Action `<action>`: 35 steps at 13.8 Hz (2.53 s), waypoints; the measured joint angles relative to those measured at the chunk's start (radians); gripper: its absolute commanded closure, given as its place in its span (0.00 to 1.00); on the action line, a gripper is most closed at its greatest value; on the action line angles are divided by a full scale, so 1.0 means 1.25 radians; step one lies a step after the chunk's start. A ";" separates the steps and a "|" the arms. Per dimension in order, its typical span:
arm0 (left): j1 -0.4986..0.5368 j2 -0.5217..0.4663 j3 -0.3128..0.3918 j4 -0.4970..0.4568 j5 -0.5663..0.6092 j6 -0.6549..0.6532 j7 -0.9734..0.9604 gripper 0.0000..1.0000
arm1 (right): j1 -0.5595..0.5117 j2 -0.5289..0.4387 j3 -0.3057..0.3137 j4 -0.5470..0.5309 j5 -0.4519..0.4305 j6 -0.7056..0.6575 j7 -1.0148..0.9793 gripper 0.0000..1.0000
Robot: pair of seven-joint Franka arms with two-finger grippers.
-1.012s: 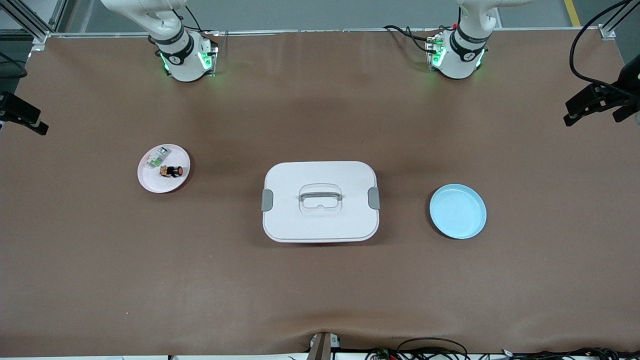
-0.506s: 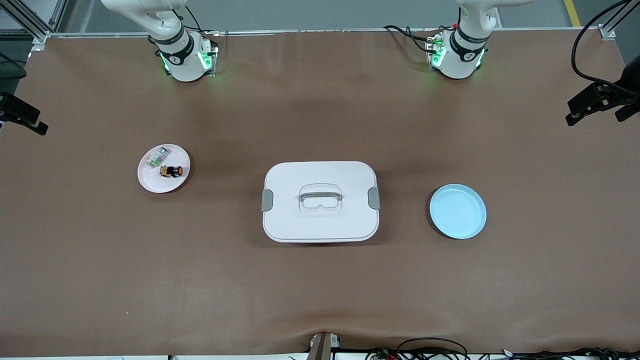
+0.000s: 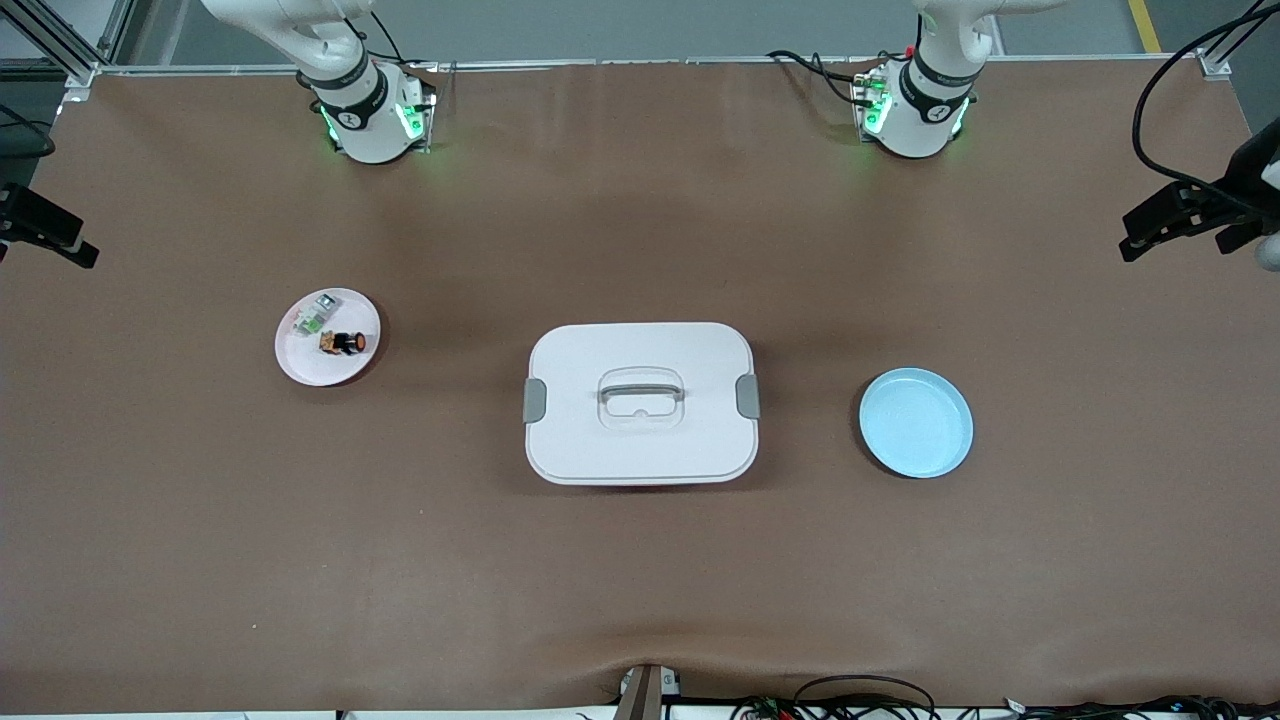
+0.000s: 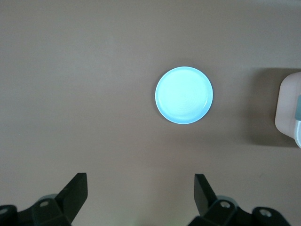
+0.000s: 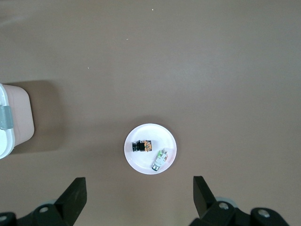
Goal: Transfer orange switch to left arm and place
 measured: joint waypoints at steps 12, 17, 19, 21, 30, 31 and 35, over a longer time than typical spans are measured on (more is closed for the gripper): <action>-0.005 0.010 -0.042 -0.062 0.000 0.028 -0.028 0.00 | 0.002 0.000 0.002 0.000 0.000 0.002 0.000 0.00; -0.005 0.011 -0.042 -0.092 0.000 0.078 -0.028 0.00 | 0.002 0.000 0.002 -0.002 0.000 0.002 0.000 0.00; -0.005 0.013 -0.042 -0.106 0.000 0.107 -0.028 0.00 | 0.002 0.000 0.001 -0.008 -0.001 0.002 0.000 0.00; -0.005 0.020 -0.043 -0.114 0.000 0.121 -0.028 0.00 | 0.002 0.000 0.001 -0.013 -0.001 0.003 0.000 0.00; -0.015 0.025 -0.045 -0.082 0.000 0.137 -0.026 0.00 | 0.007 0.000 0.006 -0.017 -0.001 0.022 0.000 0.00; -0.014 0.025 -0.045 -0.076 0.000 0.137 -0.026 0.00 | 0.009 0.000 0.007 -0.017 -0.001 0.026 0.000 0.00; -0.008 0.025 -0.036 -0.057 0.000 0.137 -0.005 0.00 | 0.011 0.000 0.007 -0.017 -0.001 0.029 0.000 0.00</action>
